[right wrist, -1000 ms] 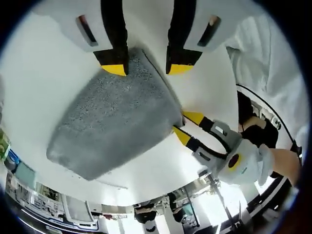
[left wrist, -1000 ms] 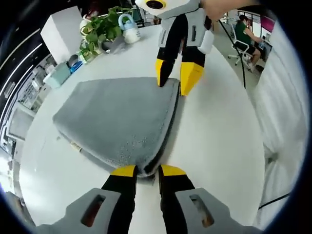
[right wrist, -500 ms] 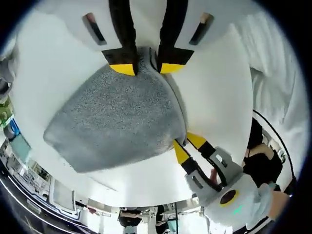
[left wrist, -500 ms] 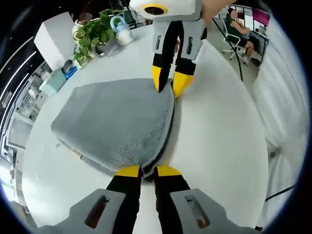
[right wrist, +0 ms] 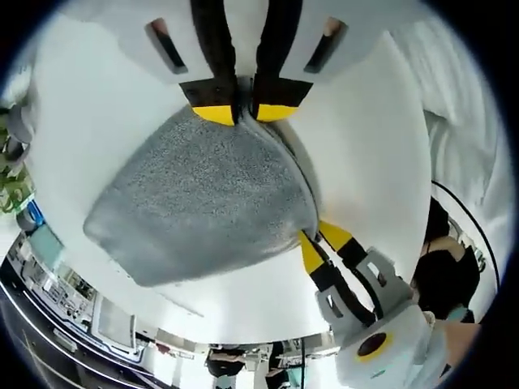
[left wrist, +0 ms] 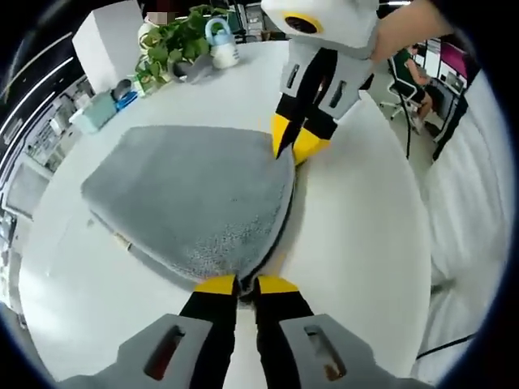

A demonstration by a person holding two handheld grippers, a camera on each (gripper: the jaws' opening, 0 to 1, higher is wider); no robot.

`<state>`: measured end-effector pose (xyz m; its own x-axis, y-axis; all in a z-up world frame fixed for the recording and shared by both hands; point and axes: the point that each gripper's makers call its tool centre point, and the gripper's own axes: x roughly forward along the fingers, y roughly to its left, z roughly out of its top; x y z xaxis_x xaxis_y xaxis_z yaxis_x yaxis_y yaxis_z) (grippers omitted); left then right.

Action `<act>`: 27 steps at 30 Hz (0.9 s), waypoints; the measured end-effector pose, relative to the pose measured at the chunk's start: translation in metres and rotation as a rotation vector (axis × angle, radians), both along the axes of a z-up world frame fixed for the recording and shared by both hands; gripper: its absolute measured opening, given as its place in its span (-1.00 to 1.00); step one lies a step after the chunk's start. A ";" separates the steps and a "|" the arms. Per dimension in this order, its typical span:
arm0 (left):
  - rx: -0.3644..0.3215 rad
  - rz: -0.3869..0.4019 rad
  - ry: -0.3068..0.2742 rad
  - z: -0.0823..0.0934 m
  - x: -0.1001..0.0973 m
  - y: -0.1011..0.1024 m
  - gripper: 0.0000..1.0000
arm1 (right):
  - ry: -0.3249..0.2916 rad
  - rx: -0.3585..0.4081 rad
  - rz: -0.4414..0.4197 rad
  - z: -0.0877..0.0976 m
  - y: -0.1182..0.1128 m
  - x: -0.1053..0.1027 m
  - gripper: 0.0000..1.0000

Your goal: Fold the towel on the table until its edges align and the towel forms a compact rectangular stack.

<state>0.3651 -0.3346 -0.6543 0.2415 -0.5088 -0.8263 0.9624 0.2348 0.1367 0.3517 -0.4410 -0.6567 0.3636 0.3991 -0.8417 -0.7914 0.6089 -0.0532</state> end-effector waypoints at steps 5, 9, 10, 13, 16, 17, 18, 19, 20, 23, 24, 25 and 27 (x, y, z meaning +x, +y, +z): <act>0.025 -0.023 -0.029 0.003 -0.010 0.001 -0.92 | -0.005 -0.039 0.013 0.002 0.003 -0.007 -0.98; 0.022 0.025 0.046 0.007 -0.021 0.005 -0.93 | 0.010 -0.030 0.030 0.011 0.004 -0.017 -0.99; 0.010 0.030 0.065 0.010 -0.022 0.006 -0.93 | 0.012 -0.025 0.030 0.014 0.004 -0.018 -0.99; -0.006 0.033 0.055 0.023 -0.024 0.009 -0.93 | 0.007 0.002 0.026 0.027 0.005 -0.021 -0.99; -0.027 0.018 0.041 0.042 -0.026 0.010 -0.93 | 0.011 0.021 0.020 0.040 0.006 -0.022 -0.99; -0.030 0.019 0.041 0.046 -0.026 0.010 -0.93 | 0.017 0.030 0.013 0.046 0.007 -0.022 -0.99; -0.033 0.022 0.043 0.050 -0.025 0.010 -0.93 | 0.021 0.035 0.014 0.050 0.007 -0.023 -0.99; -0.036 0.029 0.052 0.054 -0.026 0.011 -0.93 | 0.024 0.039 0.015 0.054 0.008 -0.024 -0.99; -0.036 0.028 0.060 0.057 -0.027 0.012 -0.93 | 0.030 0.045 0.015 0.060 0.009 -0.024 -0.99; -0.033 0.015 0.068 0.066 -0.030 0.013 -0.93 | 0.053 0.055 0.028 0.071 0.011 -0.027 -0.99; -0.029 0.010 0.074 0.070 -0.032 0.014 -0.93 | 0.062 0.056 0.037 0.076 0.012 -0.028 -0.99; -0.026 0.009 0.075 0.073 -0.033 0.014 -0.93 | 0.068 0.056 0.043 0.079 0.013 -0.029 -0.99; -0.020 0.001 0.072 0.082 -0.036 0.014 -0.93 | 0.080 0.052 0.057 0.086 0.014 -0.032 -0.99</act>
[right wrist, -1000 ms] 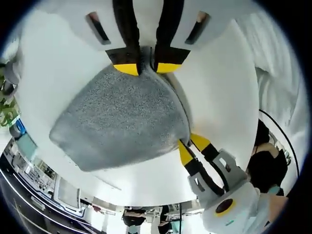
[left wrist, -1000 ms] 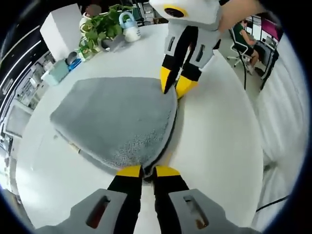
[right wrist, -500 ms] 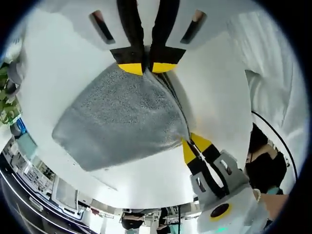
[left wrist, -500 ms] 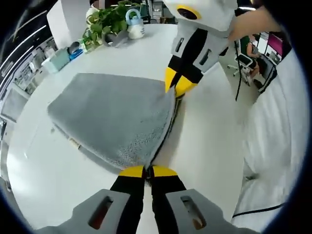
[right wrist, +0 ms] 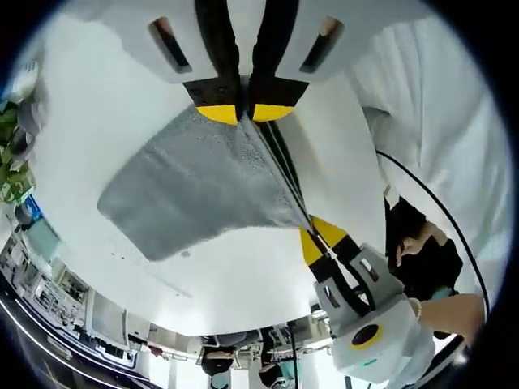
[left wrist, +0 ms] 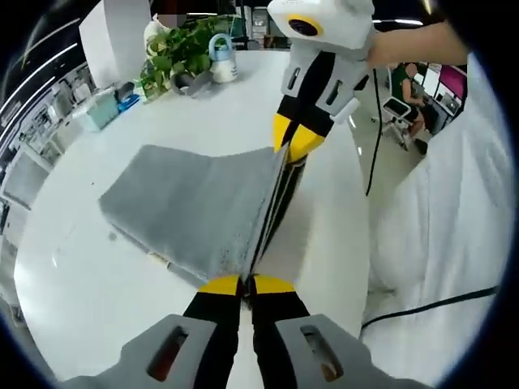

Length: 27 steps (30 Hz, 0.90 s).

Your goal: Fold the towel on the table until its edges align and the towel forms a compact rectangular stack.

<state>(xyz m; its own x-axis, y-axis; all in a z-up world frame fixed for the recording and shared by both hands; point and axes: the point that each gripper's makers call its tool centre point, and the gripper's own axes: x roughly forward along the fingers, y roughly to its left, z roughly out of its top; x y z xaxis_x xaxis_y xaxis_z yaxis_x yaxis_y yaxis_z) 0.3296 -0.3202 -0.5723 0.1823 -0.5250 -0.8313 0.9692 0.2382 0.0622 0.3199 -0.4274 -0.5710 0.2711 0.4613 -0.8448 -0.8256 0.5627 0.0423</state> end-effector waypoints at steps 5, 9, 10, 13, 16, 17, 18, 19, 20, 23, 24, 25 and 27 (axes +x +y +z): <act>0.001 -0.001 -0.007 0.019 -0.004 0.002 -0.92 | 0.029 0.007 0.008 0.018 0.001 -0.005 -0.99; 0.007 0.000 0.021 0.033 -0.012 0.005 -0.92 | 0.058 0.024 0.009 0.032 0.003 -0.011 -0.99; 0.010 0.001 0.028 0.034 -0.013 0.005 -0.92 | 0.064 0.031 0.012 0.035 0.004 -0.013 -0.99; 0.008 0.025 0.067 0.044 -0.017 0.007 -0.92 | 0.098 0.046 0.004 0.042 0.005 -0.017 -0.99; 0.009 0.028 0.078 0.052 -0.017 0.007 -0.92 | 0.113 0.057 0.001 0.050 0.006 -0.019 -0.99; 0.010 0.026 0.080 0.056 -0.017 0.007 -0.92 | 0.114 0.060 0.002 0.052 0.006 -0.019 -0.99; 0.012 0.021 0.078 0.058 -0.017 0.007 -0.92 | 0.114 0.063 0.004 0.055 0.005 -0.019 -0.99; 0.013 0.017 0.074 0.061 -0.016 0.006 -0.92 | 0.112 0.065 0.006 0.057 0.005 -0.018 -0.99; 0.016 0.011 0.070 0.065 -0.014 0.006 -0.92 | 0.110 0.069 0.008 0.061 0.005 -0.016 -0.99; 0.023 0.007 0.068 0.072 -0.007 0.004 -0.92 | 0.111 0.086 0.003 0.071 0.003 -0.007 -0.99; 0.022 0.011 0.072 0.077 -0.003 0.003 -0.92 | 0.111 0.093 -0.001 0.075 0.002 -0.003 -0.99; 0.019 0.016 0.073 0.080 0.000 0.002 -0.92 | 0.109 0.097 -0.007 0.077 0.001 0.001 -0.99; 0.007 0.015 0.063 0.086 0.008 0.000 -0.92 | 0.106 0.105 -0.014 0.083 -0.002 0.009 -0.99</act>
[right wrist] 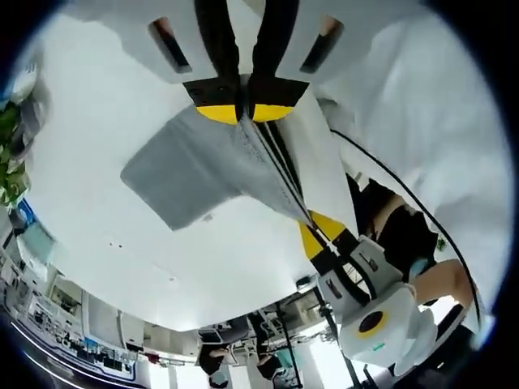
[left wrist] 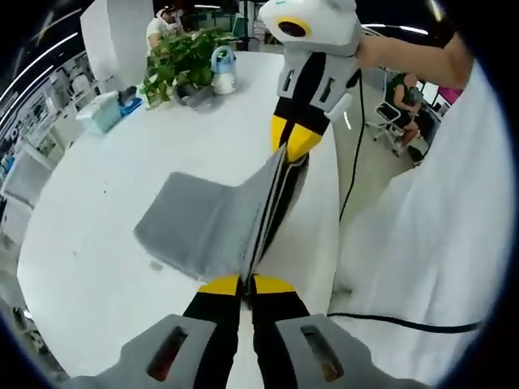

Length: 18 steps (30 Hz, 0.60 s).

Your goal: Fold the towel on the table until its edges align and the towel forms a compact rectangular stack.

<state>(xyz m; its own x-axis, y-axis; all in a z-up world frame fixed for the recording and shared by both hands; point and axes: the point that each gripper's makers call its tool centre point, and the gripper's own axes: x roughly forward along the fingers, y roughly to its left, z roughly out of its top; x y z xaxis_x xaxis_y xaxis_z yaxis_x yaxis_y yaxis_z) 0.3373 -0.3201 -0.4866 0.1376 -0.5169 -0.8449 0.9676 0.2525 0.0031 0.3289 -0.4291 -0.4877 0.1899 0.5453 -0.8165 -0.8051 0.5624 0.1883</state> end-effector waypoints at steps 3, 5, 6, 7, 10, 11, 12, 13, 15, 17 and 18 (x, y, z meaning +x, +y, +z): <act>0.008 -0.001 -0.022 0.004 0.016 -0.004 -0.92 | -0.003 -0.003 -0.013 0.005 -0.002 0.015 -0.99; 0.029 -0.004 -0.049 0.006 0.030 -0.008 -0.92 | -0.024 -0.022 -0.017 0.008 -0.005 0.028 -0.99; 0.032 0.000 -0.052 0.007 0.035 -0.010 -0.92 | -0.029 -0.030 -0.023 0.009 -0.006 0.036 -0.99; 0.034 0.005 -0.054 0.008 0.041 -0.011 -0.92 | -0.031 -0.037 -0.025 0.009 -0.008 0.040 -0.99; 0.034 0.026 -0.048 0.009 0.065 -0.015 -0.92 | -0.017 -0.037 -0.035 0.007 -0.013 0.056 -0.99; 0.036 0.032 -0.045 0.008 0.071 -0.016 -0.92 | -0.011 -0.035 -0.040 0.006 -0.014 0.060 -0.99; 0.038 0.035 -0.042 0.007 0.077 -0.017 -0.92 | -0.009 -0.032 -0.043 0.005 -0.014 0.065 -0.99; 0.040 0.041 -0.038 0.005 0.085 -0.017 -0.92 | -0.008 -0.030 -0.045 0.004 -0.015 0.072 -0.99; 0.040 0.054 -0.028 0.001 0.098 -0.018 -0.92 | -0.014 -0.028 -0.047 0.003 -0.016 0.083 -0.99; 0.042 0.067 -0.015 -0.005 0.109 -0.020 -0.92 | -0.019 -0.030 -0.048 -0.001 -0.017 0.096 -0.99; 0.045 0.069 -0.012 -0.008 0.113 -0.020 -0.92 | -0.019 -0.030 -0.049 -0.003 -0.017 0.100 -0.99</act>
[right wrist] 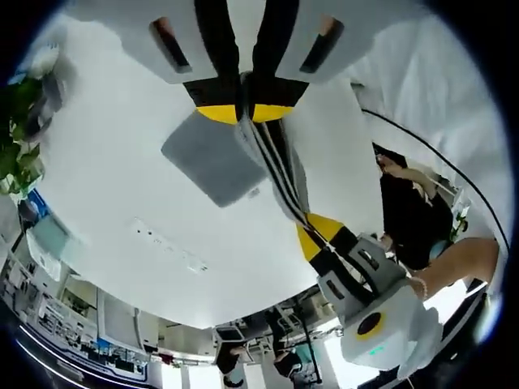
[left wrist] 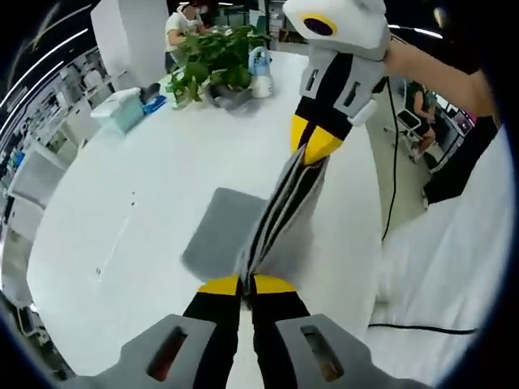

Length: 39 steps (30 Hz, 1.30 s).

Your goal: Fold the towel on the table until its edges align and the towel forms a compact rectangular stack.

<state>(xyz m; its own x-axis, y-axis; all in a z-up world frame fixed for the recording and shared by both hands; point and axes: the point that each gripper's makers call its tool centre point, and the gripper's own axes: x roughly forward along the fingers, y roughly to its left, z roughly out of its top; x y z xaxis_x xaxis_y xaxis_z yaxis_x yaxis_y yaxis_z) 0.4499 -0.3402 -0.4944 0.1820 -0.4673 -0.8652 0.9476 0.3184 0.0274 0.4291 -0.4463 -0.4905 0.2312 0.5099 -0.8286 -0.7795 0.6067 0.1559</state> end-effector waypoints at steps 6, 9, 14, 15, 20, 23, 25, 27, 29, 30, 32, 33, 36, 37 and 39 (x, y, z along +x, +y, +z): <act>0.027 0.024 0.042 -0.028 0.025 -0.003 -0.92 | 0.017 -0.031 0.003 -0.027 -0.004 0.030 -0.99; 0.032 0.042 0.071 -0.040 0.036 -0.003 -0.92 | 0.026 -0.038 -0.003 -0.039 -0.005 0.042 -0.99; 0.042 0.065 0.113 -0.061 0.051 -0.004 -0.92 | 0.043 -0.058 -0.017 -0.060 -0.006 0.061 -0.99; 0.046 0.067 0.119 -0.065 0.053 -0.004 -0.92 | 0.048 -0.060 -0.016 -0.064 -0.006 0.063 -0.99; 0.056 0.098 0.183 -0.093 0.076 -0.004 -0.91 | 0.110 -0.043 -0.066 -0.095 -0.010 0.090 -0.99; 0.064 0.098 0.192 -0.106 0.082 -0.004 -0.91 | 0.135 -0.042 -0.082 -0.107 -0.010 0.095 -0.99; 0.069 0.095 0.200 -0.113 0.084 -0.004 -0.91 | 0.137 -0.047 -0.075 -0.115 -0.009 0.099 -0.99; 0.062 0.093 0.181 -0.120 0.090 -0.003 -0.91 | 0.131 -0.056 -0.072 -0.119 -0.009 0.102 -0.99; 0.055 0.105 0.181 -0.126 0.092 -0.002 -0.91 | 0.125 -0.061 -0.059 -0.124 -0.008 0.104 -0.99; 0.049 0.114 0.185 -0.129 0.093 -0.002 -0.91 | 0.123 -0.063 -0.056 -0.126 -0.008 0.105 -0.99; 0.042 0.124 0.187 -0.136 0.093 0.000 -0.91 | 0.128 -0.063 -0.051 -0.132 -0.008 0.107 -0.98; 0.038 0.125 0.182 -0.139 0.093 0.001 -0.91 | 0.127 -0.065 -0.054 -0.134 -0.008 0.108 -0.98; 0.038 0.108 0.157 -0.142 0.093 0.000 -0.91 | 0.114 -0.073 -0.054 -0.138 -0.008 0.112 -0.97; 0.040 0.101 0.146 -0.143 0.094 0.000 -0.91 | 0.111 -0.075 -0.054 -0.139 -0.007 0.113 -0.96; 0.043 0.093 0.133 -0.142 0.094 0.000 -0.91 | 0.088 -0.083 -0.025 -0.139 -0.007 0.114 -0.96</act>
